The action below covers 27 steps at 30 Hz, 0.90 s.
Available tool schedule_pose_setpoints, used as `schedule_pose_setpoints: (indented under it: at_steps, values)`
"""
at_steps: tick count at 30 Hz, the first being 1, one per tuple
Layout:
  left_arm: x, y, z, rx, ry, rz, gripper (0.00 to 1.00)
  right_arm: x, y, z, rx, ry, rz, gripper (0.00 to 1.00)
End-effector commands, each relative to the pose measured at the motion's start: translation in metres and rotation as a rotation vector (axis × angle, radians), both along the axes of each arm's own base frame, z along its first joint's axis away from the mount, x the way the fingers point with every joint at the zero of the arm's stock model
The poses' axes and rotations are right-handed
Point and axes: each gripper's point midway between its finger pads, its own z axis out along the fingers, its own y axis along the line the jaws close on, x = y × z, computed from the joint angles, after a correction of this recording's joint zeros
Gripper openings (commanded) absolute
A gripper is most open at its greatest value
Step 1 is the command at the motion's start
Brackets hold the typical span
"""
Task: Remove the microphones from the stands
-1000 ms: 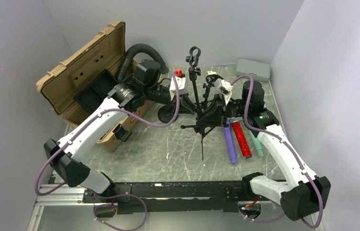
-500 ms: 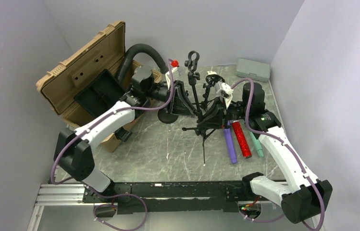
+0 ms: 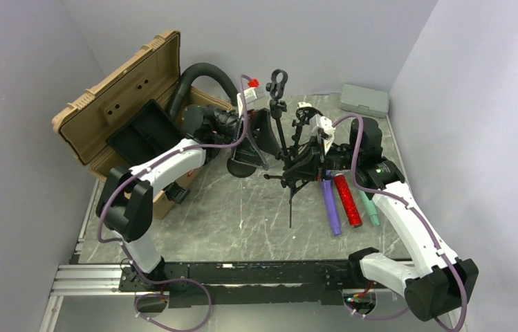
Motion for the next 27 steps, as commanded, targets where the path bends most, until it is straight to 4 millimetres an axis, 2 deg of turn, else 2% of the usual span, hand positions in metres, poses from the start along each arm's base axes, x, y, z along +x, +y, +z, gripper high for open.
schedule_pose_setpoints:
  at_steps: [1,6,8,12,17,19,21,27]
  values:
    - [-0.011,0.017,0.027,-0.072,-0.119,0.032,0.99,0.018,-0.002,0.016,0.008,-0.097,-0.060,0.00]
    - [0.011,0.021,0.022,-0.053,-0.096,0.139,0.99,0.019,-0.002,0.018,0.008,-0.091,-0.065,0.00]
    - [0.027,0.021,0.020,-0.053,-0.169,0.237,1.00,0.020,-0.002,0.021,0.007,-0.091,-0.072,0.00]
    - [0.051,0.026,0.004,0.077,-0.307,0.436,1.00,0.020,-0.002,0.026,0.013,-0.077,-0.083,0.00]
    - [0.085,0.045,-0.006,0.152,-0.584,0.707,0.99,0.019,-0.001,0.029,0.026,-0.052,-0.087,0.00]
    - [0.089,0.052,-0.004,0.142,-0.687,0.760,0.99,0.015,0.001,0.032,0.045,-0.026,-0.059,0.00]
    - [0.085,0.054,0.002,0.103,-0.787,0.768,0.99,0.012,0.003,0.036,0.068,0.018,-0.028,0.00]
    - [0.064,0.035,0.008,0.086,-1.043,0.659,0.95,0.012,0.009,0.047,0.107,0.078,0.029,0.00]
